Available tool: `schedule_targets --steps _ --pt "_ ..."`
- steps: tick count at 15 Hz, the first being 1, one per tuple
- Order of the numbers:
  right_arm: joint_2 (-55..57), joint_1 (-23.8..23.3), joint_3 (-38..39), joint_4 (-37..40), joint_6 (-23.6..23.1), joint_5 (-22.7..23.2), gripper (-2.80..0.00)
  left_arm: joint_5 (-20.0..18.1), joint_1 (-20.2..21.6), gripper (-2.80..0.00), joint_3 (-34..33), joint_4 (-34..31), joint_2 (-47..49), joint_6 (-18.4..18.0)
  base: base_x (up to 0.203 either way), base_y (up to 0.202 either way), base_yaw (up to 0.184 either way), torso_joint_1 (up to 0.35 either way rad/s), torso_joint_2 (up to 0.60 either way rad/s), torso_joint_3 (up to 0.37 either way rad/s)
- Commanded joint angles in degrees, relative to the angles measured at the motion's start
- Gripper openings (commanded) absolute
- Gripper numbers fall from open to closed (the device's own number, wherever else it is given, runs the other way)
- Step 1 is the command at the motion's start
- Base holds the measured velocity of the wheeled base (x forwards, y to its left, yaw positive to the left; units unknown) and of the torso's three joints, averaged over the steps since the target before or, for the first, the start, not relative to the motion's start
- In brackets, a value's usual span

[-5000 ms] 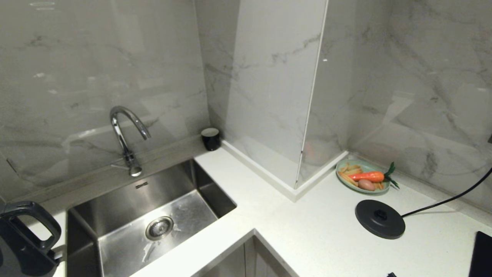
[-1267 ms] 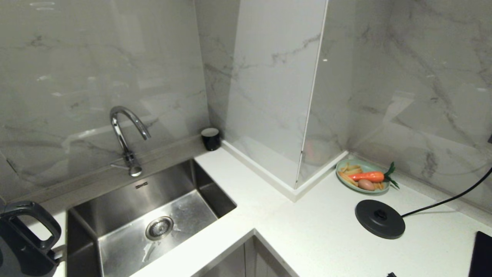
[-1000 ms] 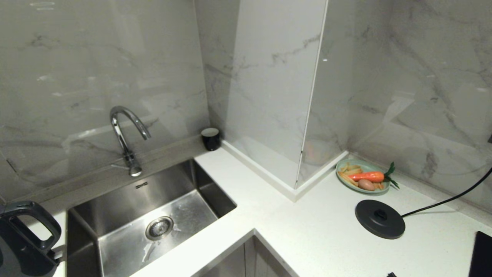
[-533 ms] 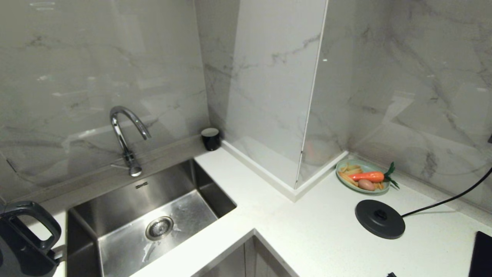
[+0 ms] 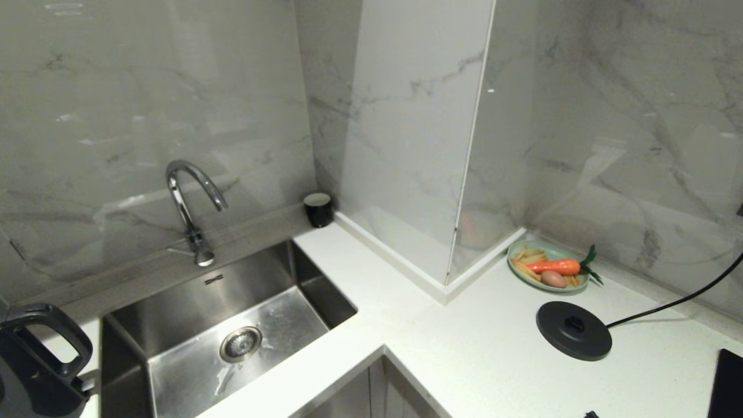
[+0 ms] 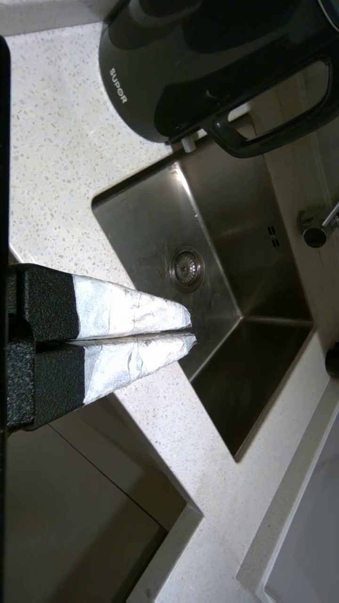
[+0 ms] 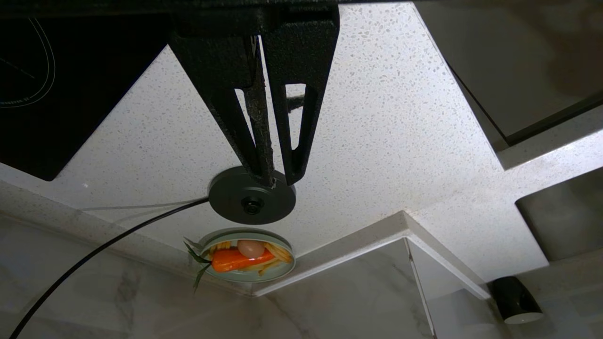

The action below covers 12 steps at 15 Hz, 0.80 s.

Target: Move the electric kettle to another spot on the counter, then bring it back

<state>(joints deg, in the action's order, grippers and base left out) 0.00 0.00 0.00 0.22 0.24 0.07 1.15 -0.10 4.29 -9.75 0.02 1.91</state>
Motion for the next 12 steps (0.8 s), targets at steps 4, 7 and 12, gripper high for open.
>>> schedule_targets --steps 4,7,12 --pt "0.00 0.00 0.00 -0.01 0.02 0.01 -2.80 -0.60 0.19 -2.80 -0.60 0.00 0.06 -7.39 0.000 0.000 0.000 0.000 0.00 0.000" --pt "0.00 0.00 0.00 0.03 0.11 0.01 -2.80 -1.01 0.18 -2.80 -0.85 0.77 -0.02 -7.52 0.000 0.000 0.000 0.000 0.00 0.000" --pt "0.00 0.00 0.00 0.04 0.11 0.01 -2.80 -4.00 0.01 -2.80 -4.20 9.40 0.68 -8.96 0.000 0.000 0.000 0.000 0.00 0.000"
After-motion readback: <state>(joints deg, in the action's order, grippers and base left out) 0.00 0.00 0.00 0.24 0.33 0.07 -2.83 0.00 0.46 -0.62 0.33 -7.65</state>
